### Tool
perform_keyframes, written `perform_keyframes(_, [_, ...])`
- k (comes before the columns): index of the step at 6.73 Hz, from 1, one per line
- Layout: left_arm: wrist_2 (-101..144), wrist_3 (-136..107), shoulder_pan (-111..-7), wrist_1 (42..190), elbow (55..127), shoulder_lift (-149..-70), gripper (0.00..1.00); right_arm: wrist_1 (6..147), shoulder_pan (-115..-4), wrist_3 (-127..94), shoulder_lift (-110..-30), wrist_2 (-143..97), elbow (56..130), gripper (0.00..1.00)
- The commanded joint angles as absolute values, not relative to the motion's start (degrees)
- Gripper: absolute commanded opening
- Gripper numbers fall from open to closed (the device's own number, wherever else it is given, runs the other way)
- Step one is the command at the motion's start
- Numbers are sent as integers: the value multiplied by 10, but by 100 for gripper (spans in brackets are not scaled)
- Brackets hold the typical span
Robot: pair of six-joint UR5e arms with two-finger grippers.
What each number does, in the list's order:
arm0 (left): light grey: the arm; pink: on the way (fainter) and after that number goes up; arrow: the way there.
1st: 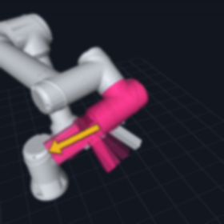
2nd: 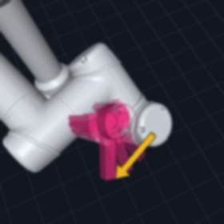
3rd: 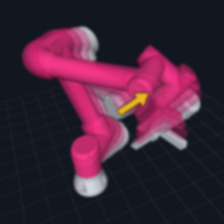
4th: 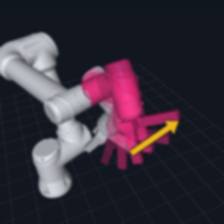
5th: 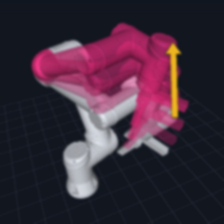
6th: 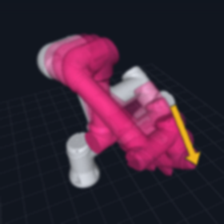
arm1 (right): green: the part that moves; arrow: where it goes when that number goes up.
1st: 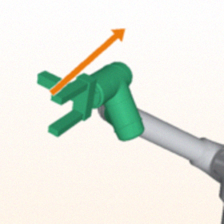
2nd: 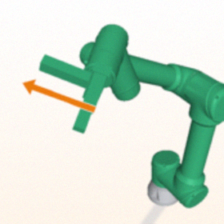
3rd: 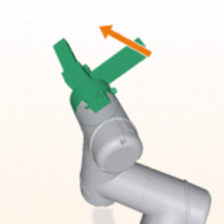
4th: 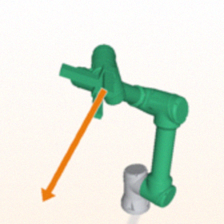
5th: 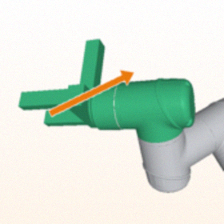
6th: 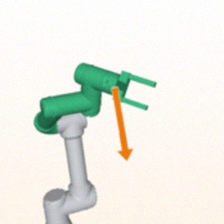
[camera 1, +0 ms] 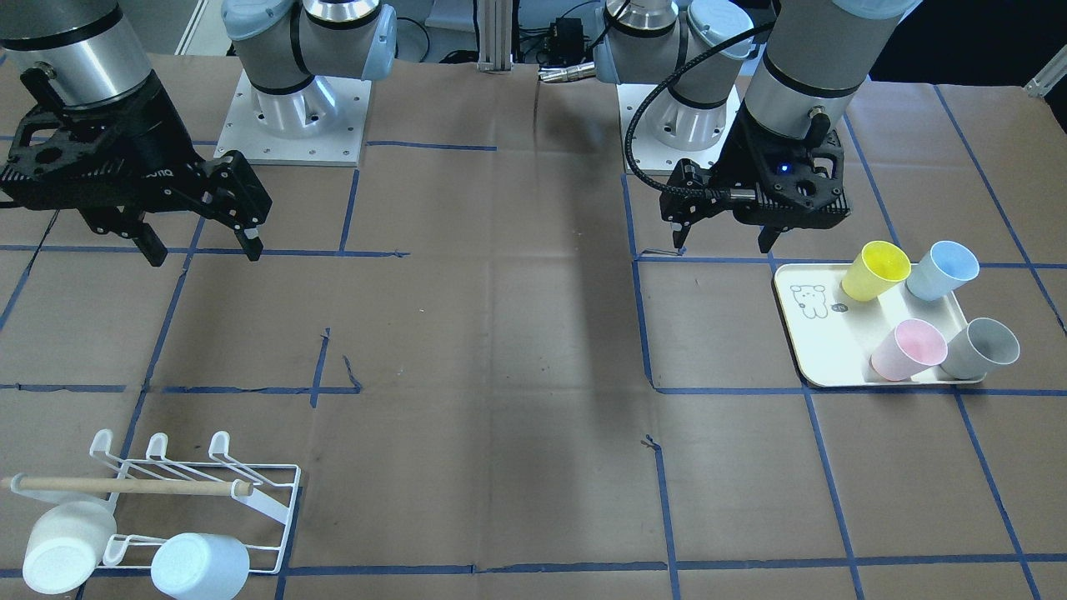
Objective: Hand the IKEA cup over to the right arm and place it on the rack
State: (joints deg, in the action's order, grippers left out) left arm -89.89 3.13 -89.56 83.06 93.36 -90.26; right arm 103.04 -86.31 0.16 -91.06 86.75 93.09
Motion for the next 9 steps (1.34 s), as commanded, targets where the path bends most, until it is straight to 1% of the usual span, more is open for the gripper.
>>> perform_keyframes(1, [-899, 32, -896, 831, 933, -903, 100, 1005, -934, -161, -913, 940, 925, 100])
perform_keyframes(3, [-899, 32, -896, 831, 933, -903, 100, 1002, -954, -148, -893, 930, 933, 100])
perform_keyframes(4, [-902, 33, -896, 831, 933, -902, 100, 1002, -960, -80, -889, 927, 933, 100])
perform_keyframes(5, [-903, 35, -896, 838, 930, -902, 100, 993, -955, -62, -890, 891, 933, 100])
perform_keyframes(6, [-913, 36, -896, 845, 931, -902, 100, 960, -951, -61, -893, 891, 921, 100])
perform_keyframes(7, [-914, 36, -896, 868, 930, -901, 100, 950, -947, -47, -894, 894, 919, 100])
perform_keyframes(9, [-913, 36, -896, 869, 930, -897, 100, 937, -943, -30, -903, 896, 922, 100])
